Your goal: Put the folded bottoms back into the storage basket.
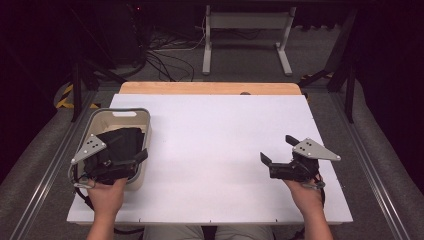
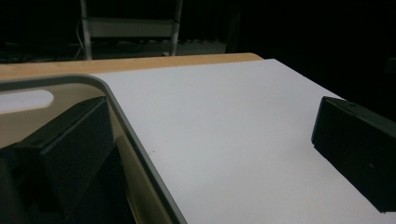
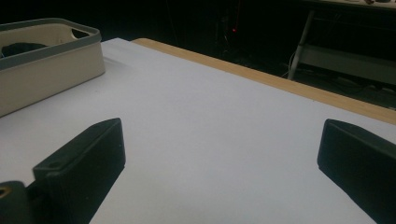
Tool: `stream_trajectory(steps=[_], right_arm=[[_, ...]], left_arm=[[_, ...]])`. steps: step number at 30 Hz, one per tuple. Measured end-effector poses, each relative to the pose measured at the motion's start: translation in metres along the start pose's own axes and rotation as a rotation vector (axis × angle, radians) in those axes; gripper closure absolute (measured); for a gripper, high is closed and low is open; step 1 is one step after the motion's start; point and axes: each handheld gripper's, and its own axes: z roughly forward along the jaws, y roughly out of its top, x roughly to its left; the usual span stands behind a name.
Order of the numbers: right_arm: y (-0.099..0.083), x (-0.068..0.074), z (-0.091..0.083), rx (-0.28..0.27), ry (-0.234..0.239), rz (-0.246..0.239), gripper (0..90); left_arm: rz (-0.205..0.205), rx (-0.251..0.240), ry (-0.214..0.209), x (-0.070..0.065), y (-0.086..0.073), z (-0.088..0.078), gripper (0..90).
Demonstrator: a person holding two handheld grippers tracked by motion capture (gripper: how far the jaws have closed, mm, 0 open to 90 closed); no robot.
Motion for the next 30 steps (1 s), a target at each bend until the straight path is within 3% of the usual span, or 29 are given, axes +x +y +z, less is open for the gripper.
stream_trajectory(steps=[16, 30], right_arm=[[0.0027, 0.0032, 0.0074, 0.005, 0.016, 0.000, 0.9], [0.0030, 0.0003, 0.0063, -0.006, 0.013, 0.011, 0.5]], left_arm=[[0.009, -0.023, 0.018, -0.0029, 0.0008, -0.0093, 1.2], [0.003, 0.004, 0.016, 0.0001, -0.0012, -0.0070, 1.2]])
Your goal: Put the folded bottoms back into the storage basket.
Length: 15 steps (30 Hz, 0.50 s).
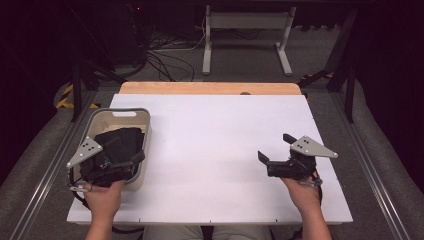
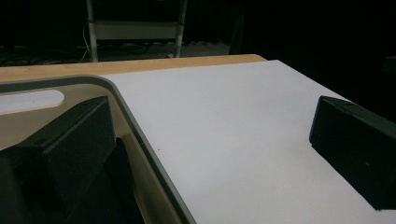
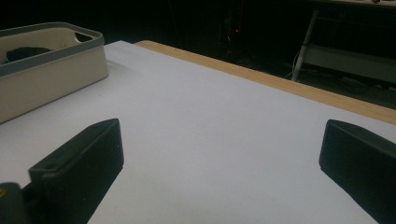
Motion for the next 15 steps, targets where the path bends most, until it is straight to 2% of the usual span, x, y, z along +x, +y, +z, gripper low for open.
stream_trajectory(steps=[15], right_arm=[[-0.0017, -0.0003, 0.0002, 0.006, -0.003, 0.004, 0.4]], left_arm=[[-0.011, 0.001, 0.002, 0.0022, 0.0003, -0.0005, 1.4]])
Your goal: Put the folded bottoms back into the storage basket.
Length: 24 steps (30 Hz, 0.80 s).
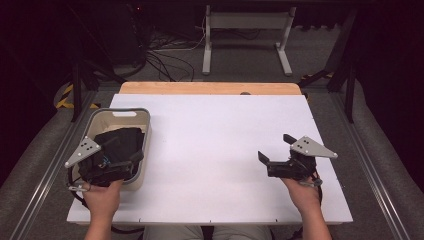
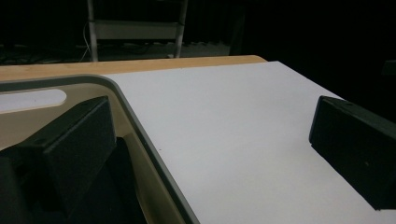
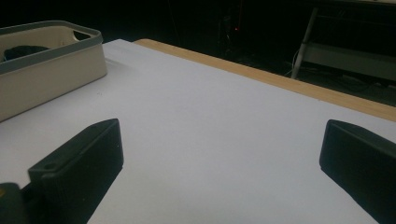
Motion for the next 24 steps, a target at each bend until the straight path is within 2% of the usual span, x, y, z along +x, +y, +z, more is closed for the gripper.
stream_trajectory(steps=[24], right_arm=[[-0.0006, -0.0002, -0.0002, 0.007, 0.003, 0.004, 0.2]], left_arm=[[-0.001, 0.003, -0.009, 0.0008, 0.0001, 0.0005, 1.4]])
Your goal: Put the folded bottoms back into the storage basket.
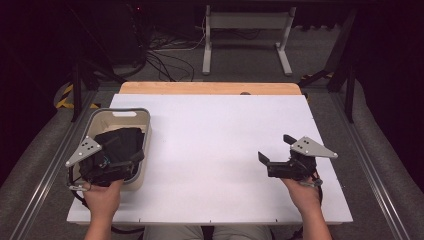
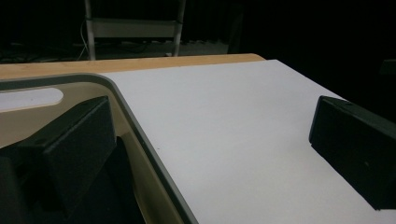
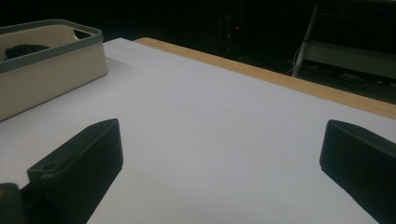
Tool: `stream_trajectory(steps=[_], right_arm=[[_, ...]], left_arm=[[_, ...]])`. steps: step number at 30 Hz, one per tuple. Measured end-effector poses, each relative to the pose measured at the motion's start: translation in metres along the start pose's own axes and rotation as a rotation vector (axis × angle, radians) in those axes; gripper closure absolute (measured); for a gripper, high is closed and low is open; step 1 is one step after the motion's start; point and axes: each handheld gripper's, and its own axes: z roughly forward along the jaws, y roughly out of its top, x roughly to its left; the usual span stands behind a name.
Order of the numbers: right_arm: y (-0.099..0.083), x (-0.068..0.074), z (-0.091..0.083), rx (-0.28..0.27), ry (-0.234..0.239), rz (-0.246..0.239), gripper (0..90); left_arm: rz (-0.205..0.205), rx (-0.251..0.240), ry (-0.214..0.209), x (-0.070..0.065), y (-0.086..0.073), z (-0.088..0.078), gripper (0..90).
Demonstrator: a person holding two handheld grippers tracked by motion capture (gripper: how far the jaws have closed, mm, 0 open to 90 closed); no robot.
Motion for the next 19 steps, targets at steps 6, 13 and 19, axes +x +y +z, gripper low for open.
stream_trajectory(steps=[6, 13, 19], right_arm=[[-0.0002, 0.0007, 0.0015, 0.007, 0.002, -0.005, 0.2], [-0.0002, -0.0003, 0.0013, 0.006, 0.003, -0.004, 0.2], [0.0002, 0.0007, 0.0015, 0.014, 0.008, -0.004, 0.2]], left_arm=[[-0.006, 0.014, -0.008, 0.0005, -0.0003, 0.0018, 1.7], [0.003, 0.018, -0.009, -0.0006, -0.0004, 0.0032, 1.8], [0.000, 0.014, -0.010, -0.0005, -0.0002, 0.0021, 1.8]])
